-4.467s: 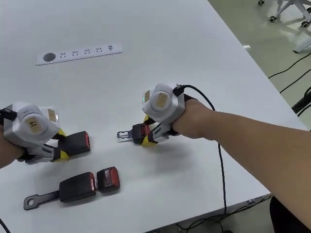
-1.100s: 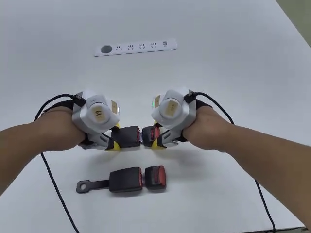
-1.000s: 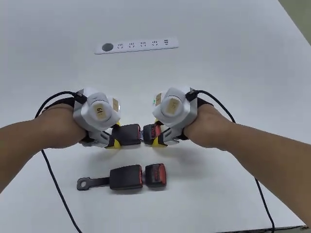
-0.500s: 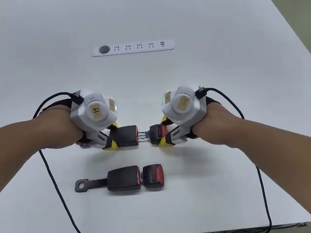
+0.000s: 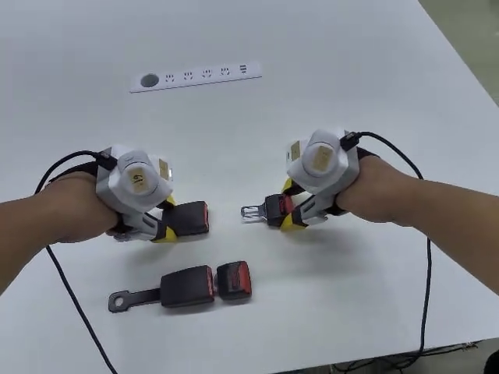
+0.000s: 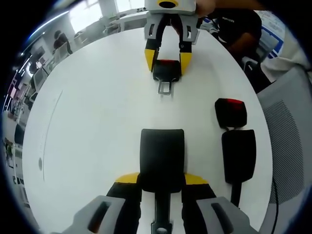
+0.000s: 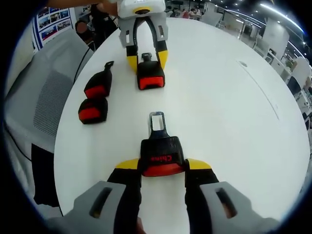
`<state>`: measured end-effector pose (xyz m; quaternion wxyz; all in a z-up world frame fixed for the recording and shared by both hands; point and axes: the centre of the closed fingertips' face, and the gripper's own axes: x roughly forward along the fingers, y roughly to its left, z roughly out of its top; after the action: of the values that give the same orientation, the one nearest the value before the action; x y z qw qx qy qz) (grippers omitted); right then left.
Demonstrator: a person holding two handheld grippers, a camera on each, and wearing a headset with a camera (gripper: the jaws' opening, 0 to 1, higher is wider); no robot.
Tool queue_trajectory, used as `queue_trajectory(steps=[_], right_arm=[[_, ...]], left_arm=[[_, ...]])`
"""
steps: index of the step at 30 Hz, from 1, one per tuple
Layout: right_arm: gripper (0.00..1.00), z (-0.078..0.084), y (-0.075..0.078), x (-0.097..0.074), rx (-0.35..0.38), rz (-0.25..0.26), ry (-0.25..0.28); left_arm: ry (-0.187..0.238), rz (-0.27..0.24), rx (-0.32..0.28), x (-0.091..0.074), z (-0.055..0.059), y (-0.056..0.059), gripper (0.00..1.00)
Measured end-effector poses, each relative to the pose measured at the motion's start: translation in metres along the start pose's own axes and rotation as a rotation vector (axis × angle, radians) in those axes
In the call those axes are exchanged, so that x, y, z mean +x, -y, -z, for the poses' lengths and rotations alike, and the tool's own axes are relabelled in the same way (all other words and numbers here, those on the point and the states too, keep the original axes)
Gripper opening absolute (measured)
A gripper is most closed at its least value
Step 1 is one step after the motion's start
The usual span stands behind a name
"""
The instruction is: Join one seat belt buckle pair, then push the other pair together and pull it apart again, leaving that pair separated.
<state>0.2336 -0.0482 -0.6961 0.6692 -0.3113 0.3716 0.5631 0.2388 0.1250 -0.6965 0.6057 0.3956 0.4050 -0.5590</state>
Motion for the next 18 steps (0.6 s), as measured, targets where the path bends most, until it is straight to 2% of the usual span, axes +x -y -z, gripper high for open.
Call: queue_trajectory(steps=[9, 11, 14, 16, 17, 18], right_arm=[[0.36, 0.010, 0.003, -0.004, 0.002, 0.008, -0.018], [0.43, 0.012, 0.012, -0.005, 0.032, 0.056, -0.023], [0.48, 0.011, 0.011, -0.006, 0.035, 0.060, -0.022], [0.46, 0.011, 0.009, -0.006, 0.034, 0.053, -0.022], [0.47, 0.010, 0.011, -0.007, 0.029, 0.069, -0.017], [0.48, 0.010, 0.010, -0.007, 0.034, 0.070, -0.015]], left_arm=[[-0.018, 0.005, 0.020, 0.000, -0.001, 0.000, 0.32], [-0.024, 0.008, 0.022, 0.001, 0.000, -0.001, 0.33], [-0.030, -0.001, 0.021, 0.001, -0.001, -0.002, 0.34], [-0.009, -0.001, -0.023, 0.000, -0.001, -0.003, 0.35], [0.013, -0.010, -0.049, 0.000, 0.000, -0.005, 0.37], [0.016, -0.008, -0.044, -0.001, 0.004, -0.007, 0.39]])
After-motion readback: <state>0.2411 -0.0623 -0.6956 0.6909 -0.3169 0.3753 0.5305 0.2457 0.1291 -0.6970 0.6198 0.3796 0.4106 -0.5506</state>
